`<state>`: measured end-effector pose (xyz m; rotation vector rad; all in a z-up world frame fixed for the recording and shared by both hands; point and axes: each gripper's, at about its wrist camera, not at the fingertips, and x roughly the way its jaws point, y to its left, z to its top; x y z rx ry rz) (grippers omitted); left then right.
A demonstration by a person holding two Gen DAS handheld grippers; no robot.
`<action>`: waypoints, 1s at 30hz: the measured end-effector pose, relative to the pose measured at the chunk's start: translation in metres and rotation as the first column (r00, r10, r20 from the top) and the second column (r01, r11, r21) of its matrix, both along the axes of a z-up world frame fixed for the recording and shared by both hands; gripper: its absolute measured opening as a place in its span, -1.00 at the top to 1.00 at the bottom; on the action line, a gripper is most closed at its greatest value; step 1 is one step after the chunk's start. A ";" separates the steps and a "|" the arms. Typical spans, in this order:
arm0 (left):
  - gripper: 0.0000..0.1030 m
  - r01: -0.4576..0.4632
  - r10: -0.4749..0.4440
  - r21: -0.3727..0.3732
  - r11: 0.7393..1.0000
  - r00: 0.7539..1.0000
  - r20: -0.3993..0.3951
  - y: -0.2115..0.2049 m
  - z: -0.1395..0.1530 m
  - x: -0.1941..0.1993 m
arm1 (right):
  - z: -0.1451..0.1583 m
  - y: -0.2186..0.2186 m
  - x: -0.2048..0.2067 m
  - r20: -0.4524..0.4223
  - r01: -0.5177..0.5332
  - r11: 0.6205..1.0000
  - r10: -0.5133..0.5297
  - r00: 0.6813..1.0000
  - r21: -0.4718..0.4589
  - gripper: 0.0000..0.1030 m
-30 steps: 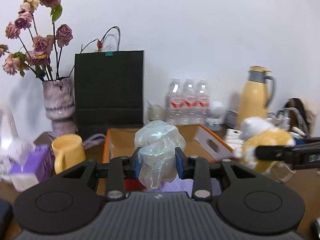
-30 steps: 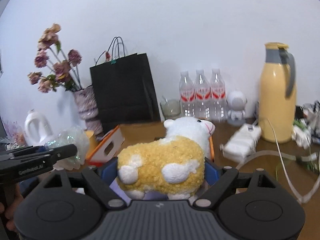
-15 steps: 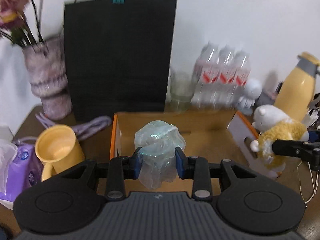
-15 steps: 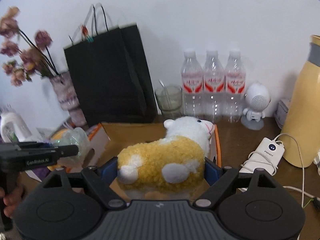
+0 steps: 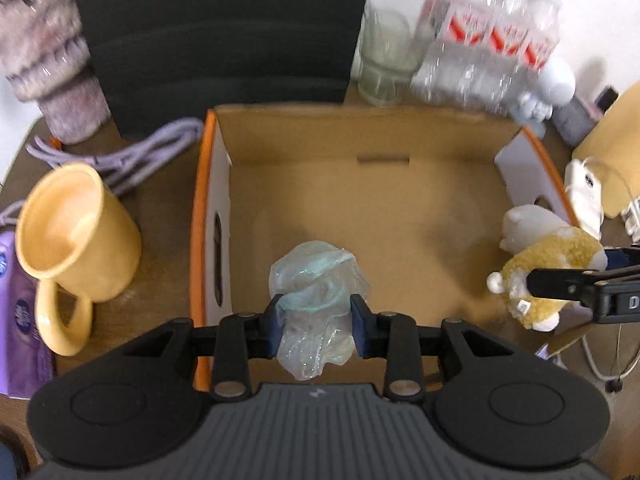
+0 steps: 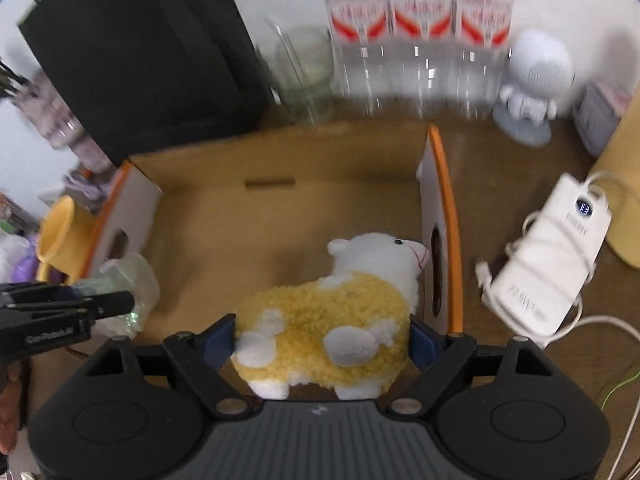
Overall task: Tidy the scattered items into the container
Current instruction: 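Carry both items over the cardboard box and open both tools to drop them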
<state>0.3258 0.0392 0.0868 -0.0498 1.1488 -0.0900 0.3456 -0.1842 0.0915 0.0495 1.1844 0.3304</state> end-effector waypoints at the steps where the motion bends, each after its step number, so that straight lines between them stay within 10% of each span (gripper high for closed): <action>1: 0.34 -0.002 0.002 0.007 1.000 1.000 -0.019 0.000 -0.006 0.001 | -0.006 0.001 0.001 -0.016 0.000 1.000 0.000 1.000 -0.013 -0.66; 12: 0.09 -0.016 0.016 0.008 1.000 0.998 -0.066 0.001 -0.015 0.003 | -0.028 0.011 0.003 -0.108 0.019 0.995 -0.030 0.994 -0.097 -0.76; 23: -0.47 -0.086 0.085 0.003 0.996 0.991 0.103 0.006 0.078 -0.014 | 0.079 0.004 -0.015 0.037 0.049 0.997 -0.047 0.998 -0.059 -0.82; 30: -0.52 -0.096 0.090 0.034 0.995 0.987 0.136 -0.002 0.085 -0.035 | 0.086 0.004 -0.032 0.077 0.047 0.997 -0.042 0.996 -0.060 -0.82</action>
